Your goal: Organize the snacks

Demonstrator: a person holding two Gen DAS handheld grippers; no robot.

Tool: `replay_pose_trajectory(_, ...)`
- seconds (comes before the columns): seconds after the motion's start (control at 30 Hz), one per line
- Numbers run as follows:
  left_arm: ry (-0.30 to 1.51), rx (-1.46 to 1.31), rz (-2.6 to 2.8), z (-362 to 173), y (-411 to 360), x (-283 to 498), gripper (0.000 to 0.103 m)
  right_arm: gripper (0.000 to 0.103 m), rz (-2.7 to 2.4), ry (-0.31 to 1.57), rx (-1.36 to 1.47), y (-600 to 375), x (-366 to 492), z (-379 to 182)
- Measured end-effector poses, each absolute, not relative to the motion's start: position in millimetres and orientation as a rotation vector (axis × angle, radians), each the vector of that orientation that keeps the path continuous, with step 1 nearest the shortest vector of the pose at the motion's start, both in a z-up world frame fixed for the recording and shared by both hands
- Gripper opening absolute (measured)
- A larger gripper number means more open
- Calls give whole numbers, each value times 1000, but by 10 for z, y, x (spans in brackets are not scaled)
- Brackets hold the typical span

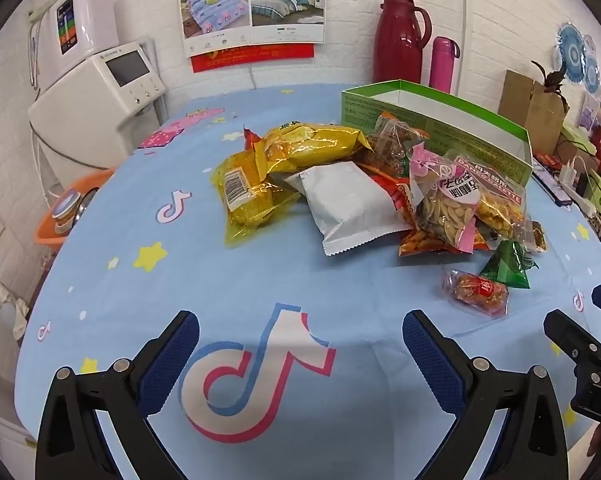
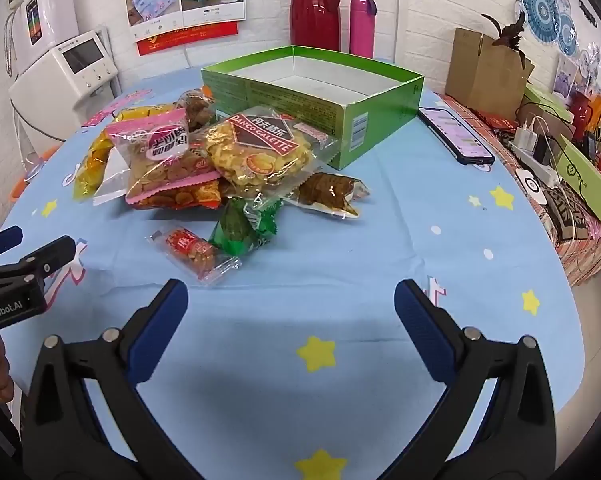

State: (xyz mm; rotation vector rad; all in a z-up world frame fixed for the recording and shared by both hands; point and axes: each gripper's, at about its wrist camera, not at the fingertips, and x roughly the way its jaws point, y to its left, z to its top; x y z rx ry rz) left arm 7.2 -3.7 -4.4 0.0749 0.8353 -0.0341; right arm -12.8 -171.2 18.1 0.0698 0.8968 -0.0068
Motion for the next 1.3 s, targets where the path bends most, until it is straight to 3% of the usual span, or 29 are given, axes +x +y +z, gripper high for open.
replay_pose_trajectory(1.3,860,68,-47,-101,3,177,103,103,-3,925,53,-1681,-43,99)
